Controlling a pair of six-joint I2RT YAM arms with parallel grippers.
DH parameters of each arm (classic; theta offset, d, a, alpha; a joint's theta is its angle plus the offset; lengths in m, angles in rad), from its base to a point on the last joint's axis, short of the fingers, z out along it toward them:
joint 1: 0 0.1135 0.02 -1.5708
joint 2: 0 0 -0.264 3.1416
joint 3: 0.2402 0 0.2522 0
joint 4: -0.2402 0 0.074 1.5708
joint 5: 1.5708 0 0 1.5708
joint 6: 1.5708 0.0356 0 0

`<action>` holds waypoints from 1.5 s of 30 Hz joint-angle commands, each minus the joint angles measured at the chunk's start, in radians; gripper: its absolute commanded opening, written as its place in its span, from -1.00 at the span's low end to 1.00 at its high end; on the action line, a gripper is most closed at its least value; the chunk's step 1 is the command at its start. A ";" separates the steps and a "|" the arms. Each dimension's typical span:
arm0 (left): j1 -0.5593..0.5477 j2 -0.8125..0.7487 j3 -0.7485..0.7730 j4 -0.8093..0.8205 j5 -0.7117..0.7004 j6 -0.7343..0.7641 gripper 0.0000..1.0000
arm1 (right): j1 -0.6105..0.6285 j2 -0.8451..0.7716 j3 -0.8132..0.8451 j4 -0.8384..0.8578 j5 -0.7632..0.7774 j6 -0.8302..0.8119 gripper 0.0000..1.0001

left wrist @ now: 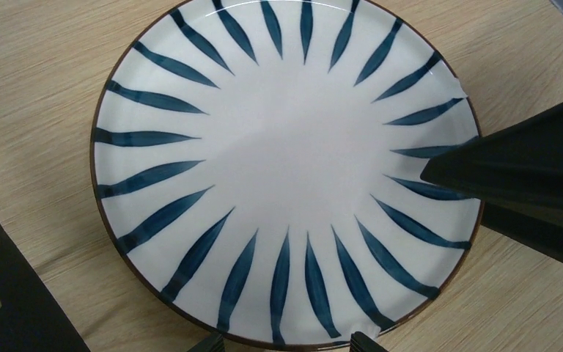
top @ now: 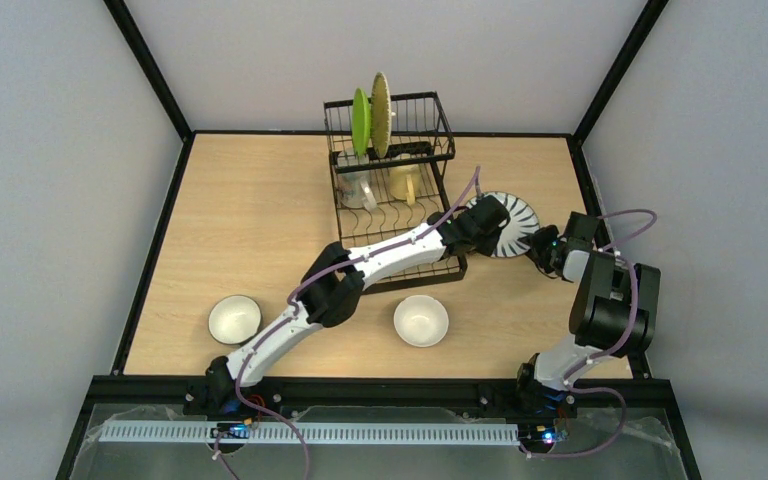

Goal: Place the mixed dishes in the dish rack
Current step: Grab the plate at the center of the board.

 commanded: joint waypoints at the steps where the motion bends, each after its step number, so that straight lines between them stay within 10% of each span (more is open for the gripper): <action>1: 0.012 0.044 0.033 0.027 -0.003 -0.004 0.98 | -0.002 0.071 -0.028 0.008 0.007 0.024 0.56; 10: 0.013 0.050 0.035 0.020 -0.005 0.019 0.98 | -0.001 0.106 0.012 -0.035 0.007 0.020 0.20; 18: 0.013 0.050 0.033 0.006 -0.002 0.017 0.98 | -0.002 0.125 0.036 -0.075 0.011 0.008 -1.00; 45: 0.009 -0.089 0.028 -0.081 -0.046 -0.011 0.98 | -0.002 -0.157 0.086 -0.143 0.033 -0.042 -1.00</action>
